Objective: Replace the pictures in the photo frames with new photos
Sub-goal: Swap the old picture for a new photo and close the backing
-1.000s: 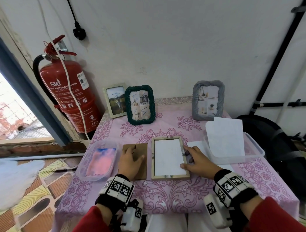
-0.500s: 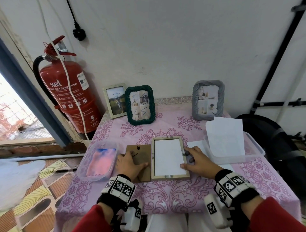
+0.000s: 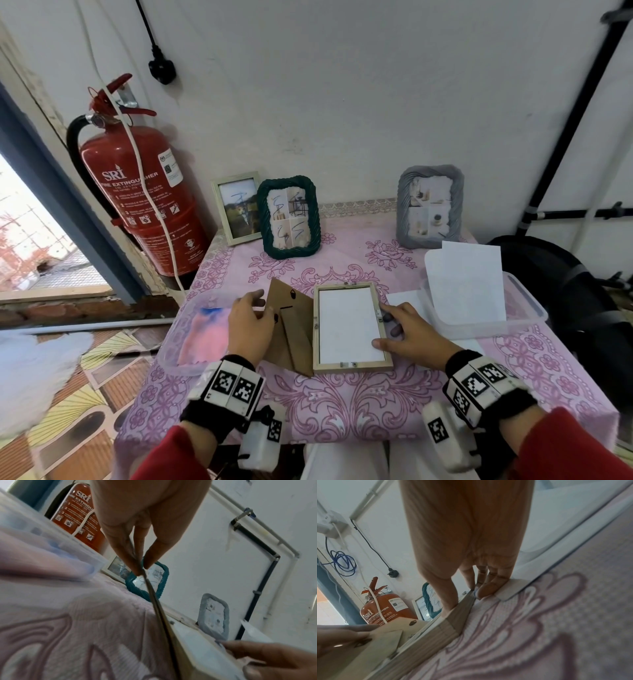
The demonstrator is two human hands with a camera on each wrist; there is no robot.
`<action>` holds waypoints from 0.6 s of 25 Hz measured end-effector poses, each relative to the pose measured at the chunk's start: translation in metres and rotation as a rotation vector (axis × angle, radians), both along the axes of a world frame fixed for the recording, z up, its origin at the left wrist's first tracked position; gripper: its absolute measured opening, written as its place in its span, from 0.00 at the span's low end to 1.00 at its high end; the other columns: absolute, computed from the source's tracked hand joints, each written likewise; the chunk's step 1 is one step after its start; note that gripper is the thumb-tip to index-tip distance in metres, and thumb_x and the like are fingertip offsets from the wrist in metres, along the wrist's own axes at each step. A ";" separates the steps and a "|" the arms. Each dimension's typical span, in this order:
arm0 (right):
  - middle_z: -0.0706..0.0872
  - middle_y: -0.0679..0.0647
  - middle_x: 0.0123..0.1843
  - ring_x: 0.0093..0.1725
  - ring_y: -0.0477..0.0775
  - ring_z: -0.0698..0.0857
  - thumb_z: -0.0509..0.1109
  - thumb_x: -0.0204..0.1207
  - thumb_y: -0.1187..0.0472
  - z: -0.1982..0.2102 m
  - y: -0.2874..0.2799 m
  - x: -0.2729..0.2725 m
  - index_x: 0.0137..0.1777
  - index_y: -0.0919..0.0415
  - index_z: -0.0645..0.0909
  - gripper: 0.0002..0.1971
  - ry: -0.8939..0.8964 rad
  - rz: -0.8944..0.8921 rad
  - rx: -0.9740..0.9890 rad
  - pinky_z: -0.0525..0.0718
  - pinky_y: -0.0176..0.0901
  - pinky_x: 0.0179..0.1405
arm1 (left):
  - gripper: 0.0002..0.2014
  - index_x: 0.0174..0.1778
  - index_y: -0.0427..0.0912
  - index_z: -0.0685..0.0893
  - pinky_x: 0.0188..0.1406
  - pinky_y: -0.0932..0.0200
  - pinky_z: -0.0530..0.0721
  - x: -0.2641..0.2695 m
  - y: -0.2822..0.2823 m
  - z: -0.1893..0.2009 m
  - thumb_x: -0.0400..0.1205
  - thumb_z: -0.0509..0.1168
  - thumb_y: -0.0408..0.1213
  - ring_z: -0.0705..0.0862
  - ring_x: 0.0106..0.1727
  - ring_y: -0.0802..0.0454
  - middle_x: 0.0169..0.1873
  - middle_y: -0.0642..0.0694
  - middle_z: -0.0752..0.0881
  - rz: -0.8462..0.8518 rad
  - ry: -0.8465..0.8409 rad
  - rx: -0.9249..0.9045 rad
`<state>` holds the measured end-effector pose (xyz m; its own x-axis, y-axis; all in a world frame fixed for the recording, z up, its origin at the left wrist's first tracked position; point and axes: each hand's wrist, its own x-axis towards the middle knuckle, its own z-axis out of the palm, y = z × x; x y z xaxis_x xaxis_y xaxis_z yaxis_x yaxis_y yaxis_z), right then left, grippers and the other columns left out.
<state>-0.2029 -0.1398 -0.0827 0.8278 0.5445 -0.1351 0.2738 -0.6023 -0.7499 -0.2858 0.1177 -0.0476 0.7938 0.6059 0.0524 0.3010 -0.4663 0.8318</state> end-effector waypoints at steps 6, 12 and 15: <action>0.68 0.52 0.58 0.54 0.45 0.73 0.74 0.73 0.57 -0.001 0.000 0.000 0.80 0.55 0.59 0.38 0.001 -0.001 0.007 0.71 0.26 0.52 | 0.18 0.65 0.41 0.80 0.52 0.47 0.84 -0.007 0.000 0.022 0.79 0.65 0.30 0.85 0.48 0.41 0.43 0.38 0.86 -0.130 0.056 -0.269; 0.68 0.52 0.60 0.53 0.47 0.75 0.74 0.73 0.56 -0.001 -0.001 0.000 0.80 0.55 0.59 0.38 0.016 -0.005 0.011 0.71 0.28 0.53 | 0.22 0.68 0.45 0.77 0.50 0.47 0.86 -0.012 0.001 0.030 0.79 0.64 0.26 0.86 0.49 0.40 0.45 0.34 0.87 -0.217 0.089 -0.150; 0.68 0.52 0.61 0.53 0.47 0.75 0.74 0.73 0.55 -0.001 -0.001 0.000 0.80 0.56 0.59 0.38 0.015 -0.005 0.011 0.71 0.28 0.53 | 0.21 0.69 0.46 0.77 0.45 0.52 0.83 -0.012 0.001 0.030 0.80 0.64 0.28 0.84 0.44 0.47 0.42 0.40 0.86 -0.168 -0.009 -0.111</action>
<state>-0.2028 -0.1407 -0.0836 0.8287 0.5415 -0.1416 0.2593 -0.5957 -0.7602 -0.2974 0.1189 -0.0173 0.8838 0.4678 0.0000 0.2192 -0.4142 0.8834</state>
